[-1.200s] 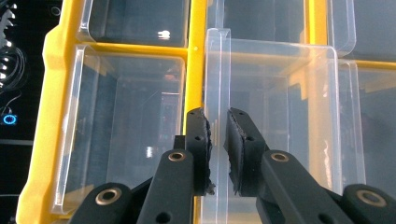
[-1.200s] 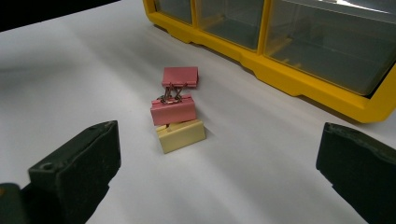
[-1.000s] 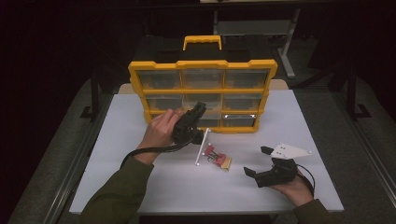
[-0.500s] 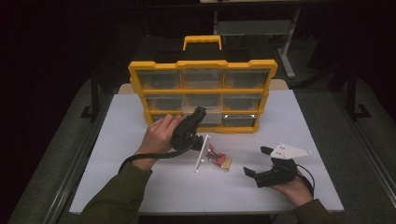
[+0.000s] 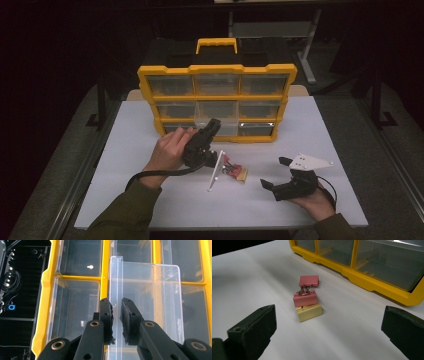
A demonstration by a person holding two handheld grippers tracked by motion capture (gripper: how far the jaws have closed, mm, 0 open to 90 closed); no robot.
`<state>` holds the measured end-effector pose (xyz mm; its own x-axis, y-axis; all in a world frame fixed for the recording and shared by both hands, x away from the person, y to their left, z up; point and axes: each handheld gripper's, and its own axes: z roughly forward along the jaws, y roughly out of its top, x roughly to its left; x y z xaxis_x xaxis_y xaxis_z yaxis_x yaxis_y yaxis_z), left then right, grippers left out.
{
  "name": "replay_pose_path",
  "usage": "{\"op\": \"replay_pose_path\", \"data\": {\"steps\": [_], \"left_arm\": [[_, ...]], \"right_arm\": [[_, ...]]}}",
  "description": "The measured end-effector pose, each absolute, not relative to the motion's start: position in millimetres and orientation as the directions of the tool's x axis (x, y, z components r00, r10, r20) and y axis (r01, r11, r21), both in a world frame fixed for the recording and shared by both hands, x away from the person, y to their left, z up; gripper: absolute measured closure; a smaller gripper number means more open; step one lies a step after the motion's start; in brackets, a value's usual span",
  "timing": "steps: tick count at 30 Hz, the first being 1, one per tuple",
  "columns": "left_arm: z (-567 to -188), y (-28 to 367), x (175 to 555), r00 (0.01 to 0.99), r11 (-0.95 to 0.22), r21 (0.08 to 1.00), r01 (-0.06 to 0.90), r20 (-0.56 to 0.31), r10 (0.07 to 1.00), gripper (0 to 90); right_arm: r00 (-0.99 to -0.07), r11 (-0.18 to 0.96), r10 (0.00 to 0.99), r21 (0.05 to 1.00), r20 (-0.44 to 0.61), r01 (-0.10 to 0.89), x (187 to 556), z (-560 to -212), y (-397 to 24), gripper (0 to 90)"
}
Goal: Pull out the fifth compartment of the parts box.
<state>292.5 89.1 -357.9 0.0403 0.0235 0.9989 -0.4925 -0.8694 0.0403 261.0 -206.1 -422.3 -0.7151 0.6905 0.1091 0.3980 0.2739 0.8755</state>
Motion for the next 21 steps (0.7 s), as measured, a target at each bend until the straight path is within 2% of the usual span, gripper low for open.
{"op": "replay_pose_path", "data": {"steps": [21], "left_arm": [[-360.6,88.7,286.8,0.045,-0.862,0.036,-0.506,0.999,0.016,77.9]], "right_arm": [[-0.715,0.275,0.69,0.875,0.108,0.397,260.7,-422.3,-205.6,0.0]]}}
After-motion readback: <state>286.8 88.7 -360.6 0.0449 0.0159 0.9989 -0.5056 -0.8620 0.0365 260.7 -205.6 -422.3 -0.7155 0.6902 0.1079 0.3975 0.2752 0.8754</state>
